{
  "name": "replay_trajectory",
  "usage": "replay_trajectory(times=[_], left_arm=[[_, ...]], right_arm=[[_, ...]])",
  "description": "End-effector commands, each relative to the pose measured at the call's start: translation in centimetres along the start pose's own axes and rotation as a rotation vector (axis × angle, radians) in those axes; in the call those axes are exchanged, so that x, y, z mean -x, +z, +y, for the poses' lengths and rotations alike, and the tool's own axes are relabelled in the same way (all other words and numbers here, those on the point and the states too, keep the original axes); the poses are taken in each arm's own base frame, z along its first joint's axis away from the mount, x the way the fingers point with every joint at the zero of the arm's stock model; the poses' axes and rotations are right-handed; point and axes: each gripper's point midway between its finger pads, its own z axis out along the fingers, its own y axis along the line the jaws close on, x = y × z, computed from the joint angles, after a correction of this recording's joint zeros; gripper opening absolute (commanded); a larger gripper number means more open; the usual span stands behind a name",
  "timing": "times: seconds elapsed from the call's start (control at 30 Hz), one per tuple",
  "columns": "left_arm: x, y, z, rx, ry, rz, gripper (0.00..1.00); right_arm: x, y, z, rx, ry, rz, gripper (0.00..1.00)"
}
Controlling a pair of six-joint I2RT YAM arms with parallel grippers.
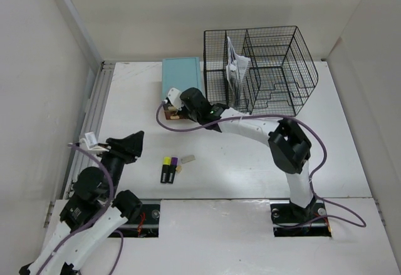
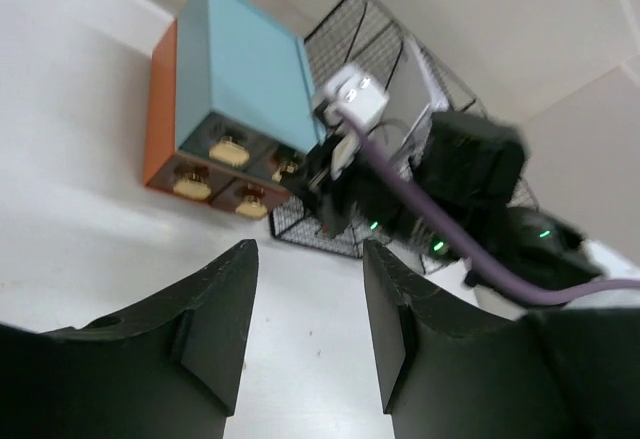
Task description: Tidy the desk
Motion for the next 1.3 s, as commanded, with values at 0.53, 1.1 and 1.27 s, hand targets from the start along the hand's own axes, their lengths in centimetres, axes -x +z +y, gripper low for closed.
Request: replay_trajectory(times=[0.53,1.1,1.27], left_arm=[[-12.2,9.3,2.9,-0.023,-0.334,0.058,0.00],[-16.9,19.0,9.0,0.020,-0.381,0.235,0.53],[-17.8,20.0,9.5,0.024,-0.392,0.248,0.49]], right_arm=[[11.7,-17.8,-9.0,0.236,0.074,-0.532,1.00],[10.6,-23.3,-12.6,0.389,0.265,-0.697,0.46],[10.7,-23.8,-12.9,0.424,0.295,-0.715,0.46]])
